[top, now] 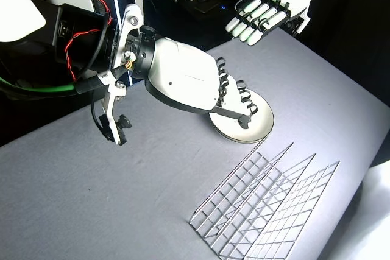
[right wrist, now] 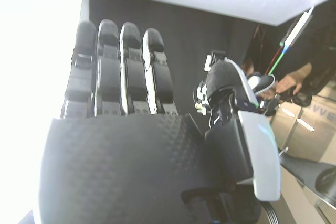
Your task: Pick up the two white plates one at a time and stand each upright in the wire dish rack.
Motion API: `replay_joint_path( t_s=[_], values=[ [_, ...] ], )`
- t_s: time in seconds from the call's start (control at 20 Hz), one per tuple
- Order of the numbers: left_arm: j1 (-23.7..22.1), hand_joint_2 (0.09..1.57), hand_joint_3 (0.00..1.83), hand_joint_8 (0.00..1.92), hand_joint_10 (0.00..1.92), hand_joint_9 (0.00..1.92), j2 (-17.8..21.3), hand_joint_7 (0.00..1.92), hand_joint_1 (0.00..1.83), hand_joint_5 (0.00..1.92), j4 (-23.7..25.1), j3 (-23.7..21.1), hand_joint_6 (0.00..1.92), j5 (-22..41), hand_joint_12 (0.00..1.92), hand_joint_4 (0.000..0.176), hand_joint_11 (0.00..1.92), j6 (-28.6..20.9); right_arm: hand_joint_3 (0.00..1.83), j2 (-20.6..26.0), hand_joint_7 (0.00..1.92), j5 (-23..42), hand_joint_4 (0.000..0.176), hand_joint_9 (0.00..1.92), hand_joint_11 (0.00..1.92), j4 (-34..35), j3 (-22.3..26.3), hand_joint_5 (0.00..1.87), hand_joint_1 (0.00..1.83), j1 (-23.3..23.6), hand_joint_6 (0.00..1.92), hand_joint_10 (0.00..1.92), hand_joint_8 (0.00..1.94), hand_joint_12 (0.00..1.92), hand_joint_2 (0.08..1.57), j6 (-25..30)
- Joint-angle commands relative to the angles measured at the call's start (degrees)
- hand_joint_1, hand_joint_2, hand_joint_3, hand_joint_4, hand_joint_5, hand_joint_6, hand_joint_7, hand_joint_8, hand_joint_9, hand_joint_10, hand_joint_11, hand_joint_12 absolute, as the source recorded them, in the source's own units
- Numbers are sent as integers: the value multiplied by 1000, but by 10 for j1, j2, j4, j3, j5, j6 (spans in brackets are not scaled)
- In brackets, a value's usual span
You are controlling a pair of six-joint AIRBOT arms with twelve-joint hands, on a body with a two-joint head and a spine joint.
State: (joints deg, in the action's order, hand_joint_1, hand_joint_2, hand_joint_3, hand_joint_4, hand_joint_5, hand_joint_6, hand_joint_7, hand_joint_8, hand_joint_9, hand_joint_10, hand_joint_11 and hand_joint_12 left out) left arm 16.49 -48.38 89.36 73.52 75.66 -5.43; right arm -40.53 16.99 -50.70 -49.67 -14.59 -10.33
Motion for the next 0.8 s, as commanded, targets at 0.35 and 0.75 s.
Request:
replay_joint_path(
  t_s=[0.35, 0.75],
  values=[
    [2, 1269, 0, 0, 1, 109, -39, 127, 0, 148, -1, 2, 1, -5, 273, 0, 0, 1, 0, 2, 264, 90, 0, 262, 0, -6, 2, 278, 60, 1, 0, 0, 0, 713, 1245, -8],
    [71, 1268, 0, 0, 0, 108, -154, 128, 0, 156, -1, 140, 0, -34, 325, 0, 0, 16, 1, -12, 260, 135, 0, 255, 0, -5, 2, 276, 110, -3, 1, 0, 0, 711, 1243, -16]
  ],
)
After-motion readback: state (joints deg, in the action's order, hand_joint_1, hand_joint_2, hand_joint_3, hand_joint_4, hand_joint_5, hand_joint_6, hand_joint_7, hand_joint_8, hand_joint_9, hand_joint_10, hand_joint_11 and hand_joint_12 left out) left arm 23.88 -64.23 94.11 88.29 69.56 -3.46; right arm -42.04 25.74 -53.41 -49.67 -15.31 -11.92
